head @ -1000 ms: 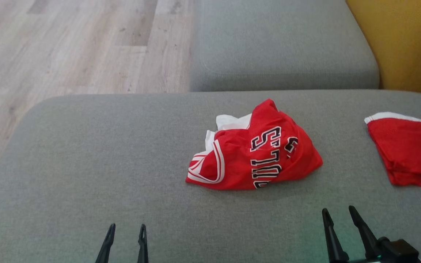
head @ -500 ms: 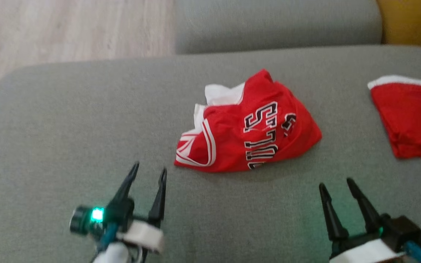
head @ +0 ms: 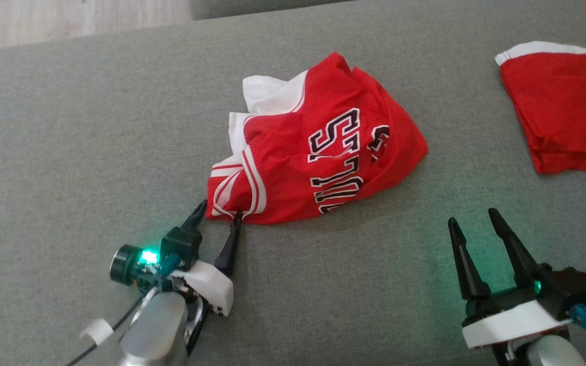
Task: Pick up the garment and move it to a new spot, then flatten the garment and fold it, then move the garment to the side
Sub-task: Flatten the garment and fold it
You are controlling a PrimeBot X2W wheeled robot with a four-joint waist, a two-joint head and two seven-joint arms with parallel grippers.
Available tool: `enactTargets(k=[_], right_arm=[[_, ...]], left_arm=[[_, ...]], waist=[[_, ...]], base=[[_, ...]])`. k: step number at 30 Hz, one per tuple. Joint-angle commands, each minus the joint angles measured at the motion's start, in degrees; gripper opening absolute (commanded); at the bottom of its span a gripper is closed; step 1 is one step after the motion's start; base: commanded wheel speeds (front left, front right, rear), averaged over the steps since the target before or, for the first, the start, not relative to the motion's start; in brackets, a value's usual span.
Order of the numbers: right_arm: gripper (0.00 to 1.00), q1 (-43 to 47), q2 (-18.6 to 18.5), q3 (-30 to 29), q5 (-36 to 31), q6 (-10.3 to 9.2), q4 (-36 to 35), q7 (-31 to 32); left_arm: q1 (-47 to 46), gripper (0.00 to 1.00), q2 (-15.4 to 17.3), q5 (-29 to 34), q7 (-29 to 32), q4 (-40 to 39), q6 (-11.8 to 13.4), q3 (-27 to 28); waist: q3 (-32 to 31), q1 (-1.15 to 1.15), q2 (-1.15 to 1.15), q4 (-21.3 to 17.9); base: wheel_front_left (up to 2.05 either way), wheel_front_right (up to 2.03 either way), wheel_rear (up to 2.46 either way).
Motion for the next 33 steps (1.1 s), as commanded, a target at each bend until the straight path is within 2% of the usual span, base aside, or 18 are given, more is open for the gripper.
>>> enactTargets(k=[1, 3, 5, 6, 11, 14, 16, 18, 22, 28, 33], right_arm=[[1.0, -1.9, -0.9, 1.4, 0.3, -0.05, -1.8, -0.3], [1.0, -2.3, -0.7, 1.4, 0.4, -0.05, -1.8, -0.3], [1.0, -2.5, -0.5, 1.4, 0.4, -0.05, -1.8, -0.3], [1.0, -2.6, -0.4, 1.4, 0.4, -0.05, -1.7, -0.3], [1.0, -2.8, 0.4, 1.8, 0.4, -0.05, -1.2, -0.3], [1.0, -2.2, 1.1, 2.2, 0.6, -0.05, -0.6, -0.3], [1.0, -1.8, 1.6, 2.4, 0.7, -0.05, -0.3, -0.3], [1.0, -1.4, 2.1, 2.6, 0.7, -0.05, 0.0, -0.3], [1.0, -0.4, 2.9, 2.8, 0.6, -0.05, 0.4, -0.3], [1.0, 0.4, 3.4, 2.8, 0.6, -0.05, 0.7, -0.3], [1.0, 1.4, 3.6, 2.5, 0.4, -0.05, 1.1, -0.3]], left_arm=[[-2.5, 1.0, 0.5, -0.4, -0.1, 0.0, 0.2, 1.0], [-3.8, 1.0, 0.5, -1.4, -0.1, 2.2, 0.1, 0.1], [-4.9, 0.29, 0.5, -2.6, -0.2, 3.4, -0.7, -1.2], [-5.2, 0.0, 0.5, -3.4, -0.2, 3.9, -1.1, -1.8], [-5.9, 0.0, 0.5, -5.3, -0.3, 5.2, -2.6, -6.5], [-5.1, 0.0, 0.5, -8.4, -0.3, 0.6, -2.9, -14.2], [-5.1, 0.0, 0.4, -12.2, 0.0, -3.2, -2.9, -19.3], [-5.6, 0.0, 0.4, -18.6, 1.8, -8.1, -2.9, -23.2], [-10.3, 0.0, 0.5, -29.2, 5.9, -17.7, -2.9, -27.2], [-21.8, 0.0, 1.9, -40.9, 9.3, -27.4, -2.9, -26.2], [-32.9, 0.0, 1.5, -46.3, 6.3, -25.8, -2.9, -18.9]], waist=[[0.9, -0.01, 0.0, -0.9], [1.4, -0.01, 0.0, -1.4], [1.6, -0.01, 0.0, -1.6], [1.6, -0.01, 0.0, -1.8], [0.1, -0.01, 0.0, -3.1], [-2.5, -0.01, 0.0, -4.5], [-3.9, -0.01, 0.0, -5.3], [-5.2, -0.01, 0.0, -6.2], [-7.7, -0.01, 0.0, -7.8], [-10.8, -0.01, 0.0, -10.1], [-13.0, -0.01, 0.0, -11.1]], base=[[0.0, 0.0, 0.0], [0.0, 0.0, 0.0], [0.0, 0.0, 0.0], [0.0, 0.0, 0.0], [0.0, 0.0, 0.0], [0.0, 0.0, 0.0], [0.0, 0.0, 0.0], [0.0, 0.0, 0.0], [0.0, 0.0, 0.0], [0.0, 0.0, 0.0], [0.0, 0.0, 0.0]])
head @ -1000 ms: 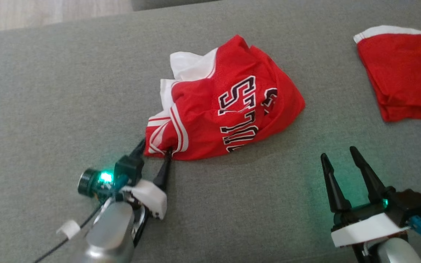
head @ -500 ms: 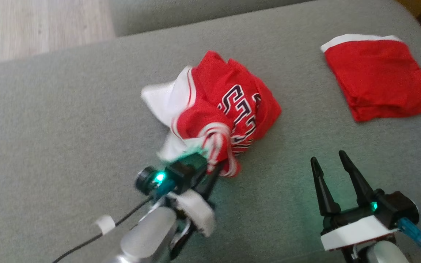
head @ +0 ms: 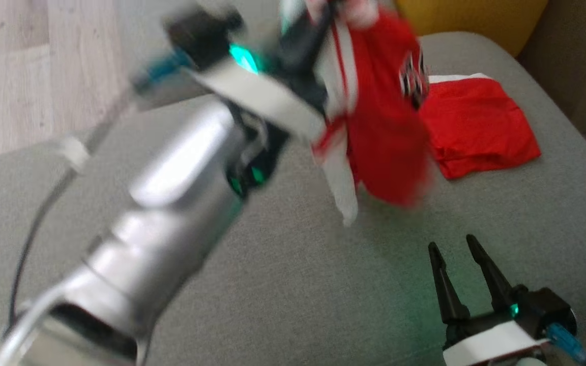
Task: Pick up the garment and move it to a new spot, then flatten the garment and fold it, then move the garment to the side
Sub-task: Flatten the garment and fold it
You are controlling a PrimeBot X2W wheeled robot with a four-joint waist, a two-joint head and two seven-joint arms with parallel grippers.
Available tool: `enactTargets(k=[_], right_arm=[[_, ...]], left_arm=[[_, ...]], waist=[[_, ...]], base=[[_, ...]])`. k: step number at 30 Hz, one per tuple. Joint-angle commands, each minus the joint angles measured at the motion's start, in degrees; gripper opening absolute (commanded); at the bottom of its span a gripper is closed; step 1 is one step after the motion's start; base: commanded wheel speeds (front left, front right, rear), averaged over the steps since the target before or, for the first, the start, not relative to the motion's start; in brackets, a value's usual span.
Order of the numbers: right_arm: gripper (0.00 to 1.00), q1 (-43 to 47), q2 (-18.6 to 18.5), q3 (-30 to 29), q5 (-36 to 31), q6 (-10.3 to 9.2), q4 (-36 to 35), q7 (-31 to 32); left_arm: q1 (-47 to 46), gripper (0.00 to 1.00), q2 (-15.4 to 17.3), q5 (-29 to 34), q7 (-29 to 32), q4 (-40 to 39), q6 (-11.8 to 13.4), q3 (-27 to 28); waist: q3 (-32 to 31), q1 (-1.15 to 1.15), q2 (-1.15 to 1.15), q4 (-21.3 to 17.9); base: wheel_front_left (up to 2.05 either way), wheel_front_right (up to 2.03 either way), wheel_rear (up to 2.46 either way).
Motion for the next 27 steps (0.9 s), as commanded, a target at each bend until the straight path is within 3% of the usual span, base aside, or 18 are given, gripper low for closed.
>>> enactTargets(k=[1, 6, 11, 20, 27], right_arm=[[1.0, -0.5, 0.0, 0.8, -0.2, -0.05, -1.5, -0.3], [1.0, 0.9, 0.6, -0.5, -0.4, -0.05, -1.9, -0.3], [1.0, 1.4, 1.1, -1.1, -0.4, -0.05, -2.3, -0.3], [1.0, 0.9, 1.0, -2.0, -0.8, -0.05, -3.0, -0.3], [1.0, 1.1, 0.1, -2.7, -1.0, -0.05, -3.2, -0.3]], left_arm=[[-5.5, 0.0, 0.7, -1.0, -1.5, -0.5, 0.3, 4.3], [-10.8, 0.0, 0.3, -4.8, -4.3, 4.4, 3.2, 10.8], [-5.9, 0.0, 2.2, -4.8, -3.1, 8.7, 4.8, 9.9], [19.9, 0.0, 10.7, -3.9, -6.2, 17.2, 8.0, 8.6], [30.9, 0.0, 13.0, 1.1, -7.3, 12.6, 9.3, 14.2]], waist=[[-1.0, 0.01, 0.0, -0.4], [-1.8, 0.01, 0.0, 1.2], [-1.4, 0.01, 0.0, 3.5], [1.8, 0.01, 0.0, 7.7], [3.3, 0.01, 0.0, 10.6]], base=[[0.0, 0.0, 0.0], [0.0, 0.0, 0.0], [0.0, 0.0, 0.0], [0.0, 0.0, 0.0], [0.0, 0.0, 0.0]])
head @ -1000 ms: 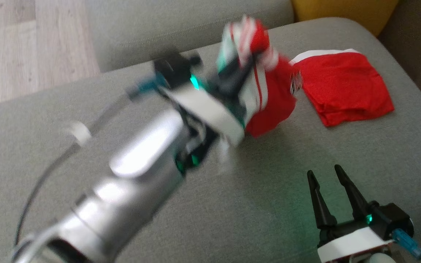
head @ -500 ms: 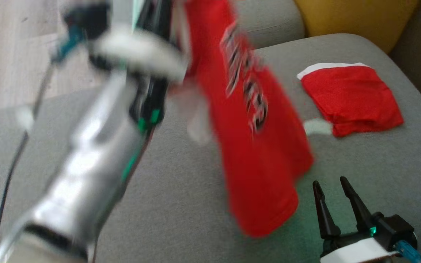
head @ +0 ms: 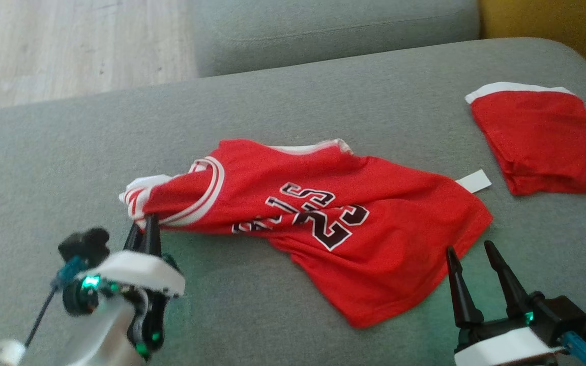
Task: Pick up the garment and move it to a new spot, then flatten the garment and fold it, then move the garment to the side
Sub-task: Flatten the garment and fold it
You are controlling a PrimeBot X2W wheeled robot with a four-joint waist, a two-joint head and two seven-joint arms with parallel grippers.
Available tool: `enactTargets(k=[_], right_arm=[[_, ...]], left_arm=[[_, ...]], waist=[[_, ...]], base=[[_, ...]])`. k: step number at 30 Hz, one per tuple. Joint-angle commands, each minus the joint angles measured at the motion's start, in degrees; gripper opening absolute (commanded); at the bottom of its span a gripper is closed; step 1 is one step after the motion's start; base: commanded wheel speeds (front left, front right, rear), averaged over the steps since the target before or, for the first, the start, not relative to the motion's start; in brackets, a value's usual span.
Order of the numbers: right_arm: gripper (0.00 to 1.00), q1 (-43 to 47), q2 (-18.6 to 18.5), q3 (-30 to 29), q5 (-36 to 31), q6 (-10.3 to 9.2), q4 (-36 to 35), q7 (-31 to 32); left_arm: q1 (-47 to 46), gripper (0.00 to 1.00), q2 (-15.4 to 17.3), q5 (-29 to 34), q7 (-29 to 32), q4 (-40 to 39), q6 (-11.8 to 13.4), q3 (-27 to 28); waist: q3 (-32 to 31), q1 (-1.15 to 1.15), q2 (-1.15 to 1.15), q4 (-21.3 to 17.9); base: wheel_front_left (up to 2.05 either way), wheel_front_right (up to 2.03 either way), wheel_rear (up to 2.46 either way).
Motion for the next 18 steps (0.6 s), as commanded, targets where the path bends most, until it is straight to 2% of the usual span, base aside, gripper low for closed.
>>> enactTargets(k=[1, 6, 10, 11, 12, 15, 18], right_arm=[[1.0, -1.4, -1.2, 1.3, -0.4, -0.05, -1.9, -0.3], [1.0, -1.1, -1.3, 1.1, -0.3, -0.05, -1.8, -0.3], [1.0, -0.9, -1.2, 1.1, -0.3, -0.05, -1.6, -0.3], [1.0, -0.9, -1.2, 1.2, -0.3, -0.05, -1.6, -0.3], [1.0, -0.9, -1.2, 1.2, -0.3, -0.05, -1.6, -0.3], [1.0, -0.8, -1.2, 1.2, -0.3, -0.05, -1.6, -0.3], [1.0, -0.4, -1.2, 1.1, -0.4, -0.05, -1.6, -0.3]], left_arm=[[1.6, 0.0, 2.2, 2.1, -0.7, -2.9, 0.8, 3.3], [11.4, 0.0, 2.5, 6.1, -0.5, -7.1, 1.2, 1.9], [16.3, 0.0, 3.9, 7.7, 4.7, -9.8, 2.1, -2.4], [17.0, 0.27, 4.5, 8.3, 5.8, -11.0, 2.6, -3.2], [17.4, 1.0, 5.1, 8.8, 5.8, -12.6, 3.6, -3.3], [18.0, 1.0, 6.9, 9.3, 6.2, -19.1, 6.2, -2.2], [17.0, 1.0, 9.7, 9.1, 9.2, -28.0, 7.5, -1.1]], waist=[[0.5, 0.0, 0.0, 1.0], [0.4, 0.0, 0.0, 3.0], [0.1, 0.0, 0.0, 4.4], [0.0, 0.0, 0.0, 4.7], [0.0, 0.0, 0.0, 4.8], [-0.3, 0.0, 0.0, 5.2], [-0.6, 0.0, 0.0, 5.4]], base=[[0.0, 0.0, 0.0], [0.0, 0.0, 0.0], [0.0, 0.0, 0.0], [0.0, 0.0, 0.0], [0.0, 0.0, 0.0], [0.0, 0.0, 0.0], [0.0, 0.0, 0.0]])
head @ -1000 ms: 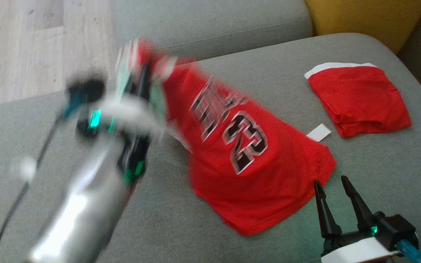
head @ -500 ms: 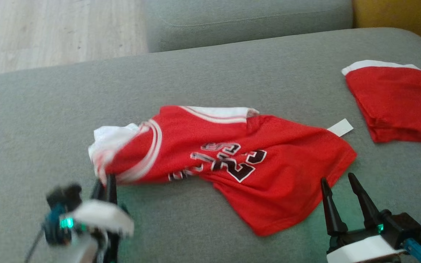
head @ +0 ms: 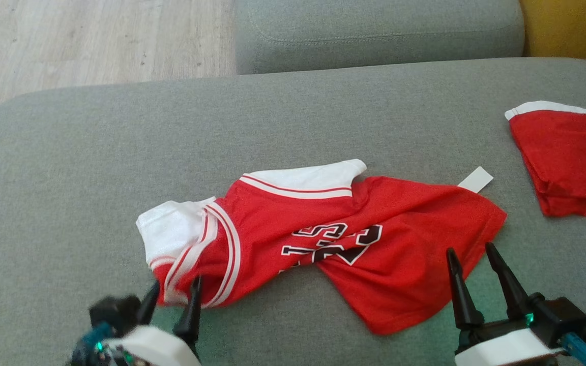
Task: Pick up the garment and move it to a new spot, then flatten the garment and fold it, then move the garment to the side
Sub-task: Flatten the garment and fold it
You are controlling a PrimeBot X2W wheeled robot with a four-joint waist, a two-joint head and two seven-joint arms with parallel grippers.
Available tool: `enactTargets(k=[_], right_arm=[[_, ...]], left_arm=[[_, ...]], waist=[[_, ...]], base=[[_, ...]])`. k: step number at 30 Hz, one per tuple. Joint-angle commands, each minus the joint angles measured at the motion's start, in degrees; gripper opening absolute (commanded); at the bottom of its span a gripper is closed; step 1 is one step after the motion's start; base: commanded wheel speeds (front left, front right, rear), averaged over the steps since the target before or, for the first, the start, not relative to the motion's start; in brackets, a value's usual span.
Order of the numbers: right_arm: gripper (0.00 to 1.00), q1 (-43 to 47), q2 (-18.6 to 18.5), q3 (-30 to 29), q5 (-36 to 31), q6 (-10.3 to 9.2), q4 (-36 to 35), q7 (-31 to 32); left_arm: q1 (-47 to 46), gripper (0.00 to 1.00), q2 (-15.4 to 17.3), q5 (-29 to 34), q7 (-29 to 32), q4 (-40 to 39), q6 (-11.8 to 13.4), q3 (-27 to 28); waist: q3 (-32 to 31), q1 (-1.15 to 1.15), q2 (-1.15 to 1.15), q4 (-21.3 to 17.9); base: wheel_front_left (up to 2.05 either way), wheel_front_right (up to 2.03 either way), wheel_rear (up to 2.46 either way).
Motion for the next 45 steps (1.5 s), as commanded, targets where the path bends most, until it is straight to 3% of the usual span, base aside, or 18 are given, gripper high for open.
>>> enactTargets(k=[1, 4, 7, 11, 21, 27, 32, 33, 34, 39, 45], right_arm=[[1.0, -0.5, -1.0, 1.2, -0.4, -0.05, -1.7, -0.3], [1.0, -0.6, -1.1, 1.4, -0.4, -0.05, -1.7, -0.3], [1.0, -1.3, -1.3, 2.2, -0.4, -0.05, -1.6, -0.3], [1.0, -2.6, -1.7, 2.9, -0.4, -0.05, -1.7, -0.3], [1.0, -6.0, -2.2, 4.8, 0.1, -0.05, -1.5, -0.3], [1.0, -7.2, -2.3, 4.9, 0.4, -0.05, -1.6, -0.3], [1.0, -7.9, -2.2, 5.1, 0.5, -0.05, -1.5, -0.3], [1.0, -8.0, -2.2, 5.3, 0.6, -0.05, -1.5, -0.3], [1.0, -8.2, -2.2, 5.4, 0.6, -0.05, -1.4, -0.3], [1.0, -8.9, -1.9, 5.2, 0.6, -0.05, -1.5, -0.3], [1.0, -8.1, -1.8, 4.4, 0.4, -0.05, -1.1, -0.3]], left_arm=[[-3.5, 1.0, 3.3, 0.3, 1.6, -6.0, 0.9, 3.1], [-7.6, 1.0, 6.6, 0.7, 6.3, -13.7, 1.6, 4.3], [-13.5, 1.0, 9.2, 1.1, 11.6, -17.2, 0.7, 4.6], [-20.1, 1.0, 9.4, 0.7, 15.8, -17.0, -0.8, 4.6], [-33.7, 1.0, 4.6, -6.0, 28.7, 4.3, -9.4, 0.8], [-36.9, 1.0, 3.3, -4.9, 30.2, 16.9, -12.0, -1.6], [-37.8, 1.0, 2.1, -6.5, 30.0, 23.0, -14.3, -2.2], [-37.9, 0.44, 2.1, -6.7, 30.1, 23.9, -14.6, -2.4], [-38.1, 0.0, 2.1, -7.2, 30.0, 24.7, -14.8, -2.4], [-39.3, 0.0, 1.9, -8.0, 27.9, 26.9, -15.6, -2.9], [-44.3, 0.0, 2.5, -4.9, 17.6, 27.1, -15.9, -3.4]], waist=[[-0.1, 0.0, 0.0, 0.0], [0.2, 0.0, 0.0, -0.2], [1.2, 0.0, 0.0, -1.0], [2.5, 0.0, 0.0, -2.5], [7.3, 0.0, 0.0, -8.7], [9.6, 0.0, 0.0, -11.1], [10.5, 0.0, 0.0, -12.2], [10.6, 0.0, 0.0, -12.4], [10.7, 0.0, 0.0, -12.7], [10.9, 0.0, 0.0, -13.7], [9.4, 0.0, 0.0, -13.6]], base=[[0.0, 0.0, 0.0], [0.0, 0.0, 0.0], [0.0, 0.0, 0.0], [0.0, 0.0, 0.0], [0.0, 0.0, 0.0], [0.0, 0.0, 0.0], [0.0, 0.0, 0.0], [0.0, 0.0, 0.0], [0.0, 0.0, 0.0], [0.0, 0.0, 0.0], [0.0, 0.0, 0.0]])
